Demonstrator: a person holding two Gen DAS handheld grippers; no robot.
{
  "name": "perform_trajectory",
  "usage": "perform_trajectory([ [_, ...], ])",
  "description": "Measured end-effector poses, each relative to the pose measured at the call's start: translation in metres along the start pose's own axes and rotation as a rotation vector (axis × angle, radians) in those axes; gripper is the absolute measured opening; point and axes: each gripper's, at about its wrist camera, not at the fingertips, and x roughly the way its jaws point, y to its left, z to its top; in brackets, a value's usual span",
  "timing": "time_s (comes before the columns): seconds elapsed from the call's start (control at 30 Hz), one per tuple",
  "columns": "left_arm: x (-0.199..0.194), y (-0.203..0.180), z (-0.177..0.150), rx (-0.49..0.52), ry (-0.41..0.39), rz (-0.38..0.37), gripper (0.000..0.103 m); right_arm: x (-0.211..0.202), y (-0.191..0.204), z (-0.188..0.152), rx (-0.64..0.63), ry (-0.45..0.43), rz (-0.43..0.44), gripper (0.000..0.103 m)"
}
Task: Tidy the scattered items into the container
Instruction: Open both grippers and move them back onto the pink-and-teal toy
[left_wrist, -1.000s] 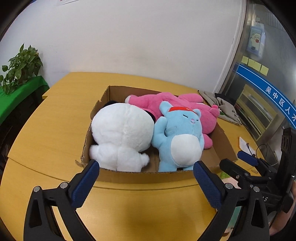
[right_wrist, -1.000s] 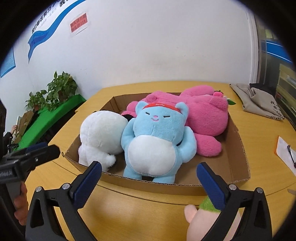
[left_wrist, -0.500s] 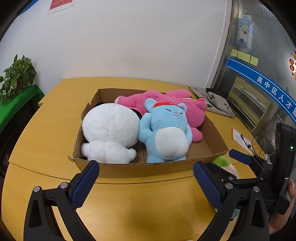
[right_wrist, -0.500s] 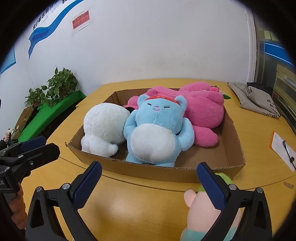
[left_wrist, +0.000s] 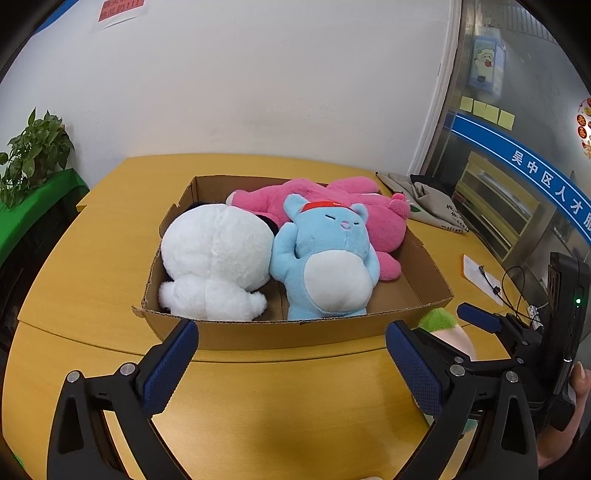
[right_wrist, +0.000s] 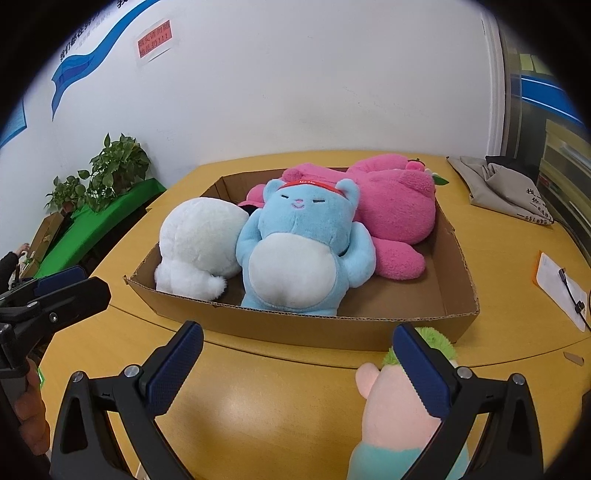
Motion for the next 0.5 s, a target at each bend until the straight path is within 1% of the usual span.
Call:
perform_trajectory([
  [0.2,0.0009,-0.0029,-0.002,0.004,0.003,-0.003,0.103,-0.0003,-0.0016,-0.0015,0.005,0.0,0.007,0.102],
  [0.5,-0.0002,-0.0011,-0.0065,0.0,0.015,-0.011,0.103,-0.0051,-0.0027,-0.0055,0.019,0.003,-0.007,0.102],
])
